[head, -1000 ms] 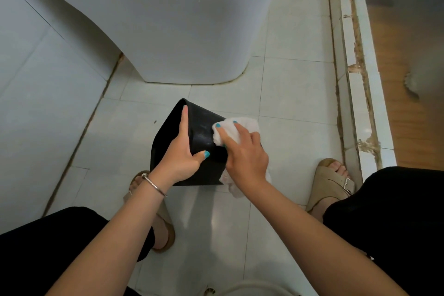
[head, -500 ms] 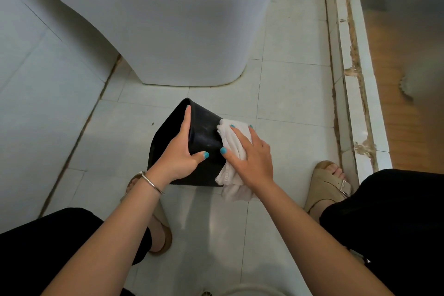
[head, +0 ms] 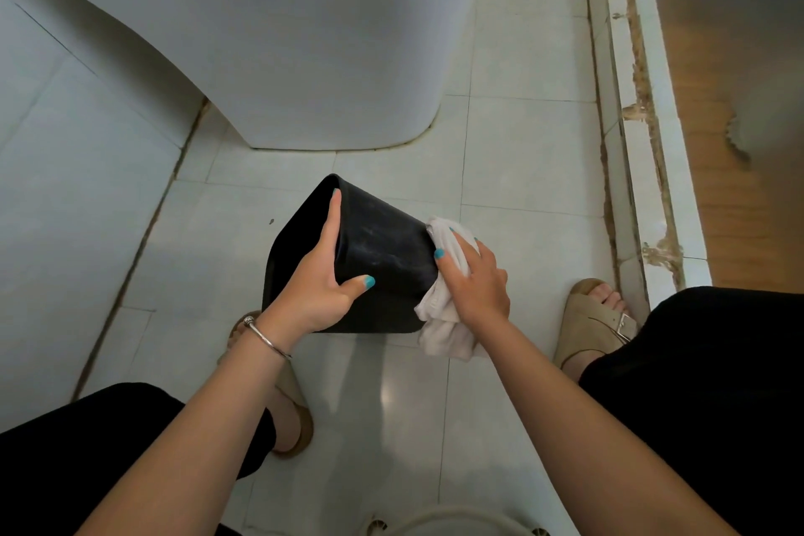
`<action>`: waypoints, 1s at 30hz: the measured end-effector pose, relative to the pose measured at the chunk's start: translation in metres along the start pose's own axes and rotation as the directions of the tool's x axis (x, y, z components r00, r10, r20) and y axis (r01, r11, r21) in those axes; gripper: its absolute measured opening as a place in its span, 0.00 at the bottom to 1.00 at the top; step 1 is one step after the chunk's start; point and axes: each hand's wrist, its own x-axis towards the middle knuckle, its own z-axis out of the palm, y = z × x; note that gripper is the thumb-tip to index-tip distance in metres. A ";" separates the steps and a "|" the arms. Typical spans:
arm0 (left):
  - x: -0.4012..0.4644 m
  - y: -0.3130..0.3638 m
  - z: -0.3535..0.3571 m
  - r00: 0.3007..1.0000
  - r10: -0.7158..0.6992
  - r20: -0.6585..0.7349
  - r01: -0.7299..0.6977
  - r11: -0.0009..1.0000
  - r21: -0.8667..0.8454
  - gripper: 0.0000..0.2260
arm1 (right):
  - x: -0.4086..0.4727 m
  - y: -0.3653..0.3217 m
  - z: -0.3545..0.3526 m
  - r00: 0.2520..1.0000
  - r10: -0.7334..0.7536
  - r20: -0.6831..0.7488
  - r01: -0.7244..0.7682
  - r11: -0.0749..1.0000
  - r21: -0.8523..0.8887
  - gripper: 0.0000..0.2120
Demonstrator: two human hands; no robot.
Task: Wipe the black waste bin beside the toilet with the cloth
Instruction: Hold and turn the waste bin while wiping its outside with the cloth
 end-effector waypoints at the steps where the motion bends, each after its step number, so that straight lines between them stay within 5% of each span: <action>1: 0.000 0.000 0.001 1.000 0.003 -0.006 -0.003 1.000 0.013 0.49 | 0.002 -0.001 -0.001 1.000 0.022 0.013 -0.022 1.000 0.019 0.26; 6: -0.001 -0.005 0.000 1.000 -0.004 -0.027 0.006 0.996 0.084 0.51 | 0.002 -0.021 -0.001 0.998 0.049 0.032 -0.049 0.999 0.009 0.25; 11: -0.003 -0.006 -0.001 0.999 -0.004 -0.036 0.007 0.996 0.086 0.52 | -0.006 -0.061 0.003 0.994 -0.090 0.060 0.097 0.989 -0.116 0.24; 20: -0.006 0.012 0.007 0.997 0.045 0.060 -0.052 0.991 0.119 0.51 | -0.026 -0.118 -0.008 0.951 -0.299 0.080 0.302 0.953 -0.015 0.24; 26: 0.001 0.018 0.012 0.993 0.051 0.104 -0.064 0.990 0.126 0.50 | -0.012 -0.098 -0.016 0.974 -0.223 0.043 0.221 0.974 0.040 0.23; 30: -0.001 0.024 0.009 0.992 0.070 0.103 -0.085 0.986 0.146 0.51 | 0.007 -0.065 -0.013 0.998 -0.028 0.050 0.023 0.996 0.082 0.26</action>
